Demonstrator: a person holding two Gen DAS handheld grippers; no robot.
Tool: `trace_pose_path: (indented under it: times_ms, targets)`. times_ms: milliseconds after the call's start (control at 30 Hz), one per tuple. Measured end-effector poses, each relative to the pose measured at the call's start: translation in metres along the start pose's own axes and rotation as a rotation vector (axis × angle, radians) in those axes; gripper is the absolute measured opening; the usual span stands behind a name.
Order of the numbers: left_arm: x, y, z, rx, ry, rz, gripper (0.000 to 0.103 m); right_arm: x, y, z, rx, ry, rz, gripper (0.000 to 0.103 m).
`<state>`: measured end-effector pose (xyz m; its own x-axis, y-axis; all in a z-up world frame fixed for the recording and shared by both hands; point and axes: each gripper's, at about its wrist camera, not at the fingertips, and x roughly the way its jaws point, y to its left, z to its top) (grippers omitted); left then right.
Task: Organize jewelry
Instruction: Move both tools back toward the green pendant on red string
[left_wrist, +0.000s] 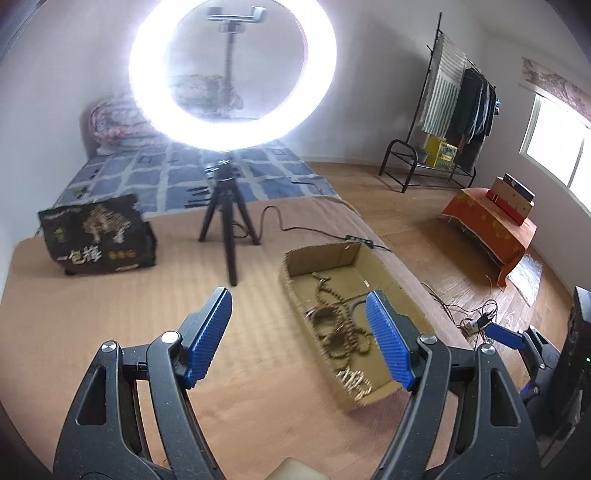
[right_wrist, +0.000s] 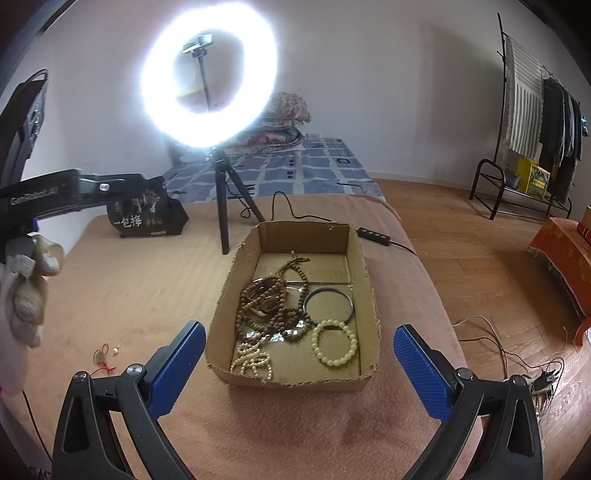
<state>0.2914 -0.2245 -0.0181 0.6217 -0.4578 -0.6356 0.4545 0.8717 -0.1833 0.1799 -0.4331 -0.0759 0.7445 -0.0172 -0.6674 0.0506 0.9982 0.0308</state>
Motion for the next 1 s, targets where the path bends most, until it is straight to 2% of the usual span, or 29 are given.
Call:
trace_pose_path:
  times_ms: [100,167,367,633,800,1000]
  targets:
    - [-0.018,0.024,-0.007,-0.047,0.000,-0.051,0.077,-0.001,0.010,-0.003,-0.026,-0.007,0.013,0.103]
    - [-0.028,0.034,-0.011,-0.054,0.002,-0.050,0.077,-0.001,0.016,-0.004,-0.046,-0.004,0.022,0.103]
    - [-0.053,0.066,-0.038,-0.019,0.013,-0.004,0.077,-0.002,0.043,-0.007,-0.089,-0.008,0.044,0.103]
    - [-0.066,0.113,-0.093,-0.001,0.070,0.119,0.077,0.005,0.086,-0.013,-0.176,0.014,0.157,0.099]
    - [-0.070,0.128,-0.128,0.005,0.115,0.145,0.077,0.017,0.109,-0.015,-0.212,0.055,0.217,0.096]
    - [-0.058,0.127,-0.160,0.004,0.180,0.189,0.077,0.037,0.120,-0.017,-0.173,0.097,0.253,0.092]
